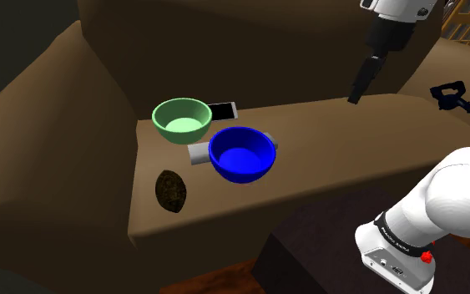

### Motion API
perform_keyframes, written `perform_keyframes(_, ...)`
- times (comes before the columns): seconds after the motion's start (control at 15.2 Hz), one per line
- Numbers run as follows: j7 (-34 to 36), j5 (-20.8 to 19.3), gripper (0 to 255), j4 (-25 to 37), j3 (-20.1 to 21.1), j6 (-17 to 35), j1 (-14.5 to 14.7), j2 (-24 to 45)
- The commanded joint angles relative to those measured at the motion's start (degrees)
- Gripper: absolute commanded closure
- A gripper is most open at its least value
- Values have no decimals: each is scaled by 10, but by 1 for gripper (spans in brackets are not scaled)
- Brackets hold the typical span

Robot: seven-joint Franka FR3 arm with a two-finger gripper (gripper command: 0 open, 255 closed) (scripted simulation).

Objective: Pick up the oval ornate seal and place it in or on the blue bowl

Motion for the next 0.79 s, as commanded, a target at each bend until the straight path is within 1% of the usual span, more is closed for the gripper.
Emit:
perform_keyframes(0.0, 0, 0, 0, 0, 0, 0, 0, 0)
perform_keyframes(0.33, 71, 33, 0, -28, 68, 80, 12, 31)
perform_keyframes(0.73, 158, 55, 0, -32, 151, 179, 18, 102)
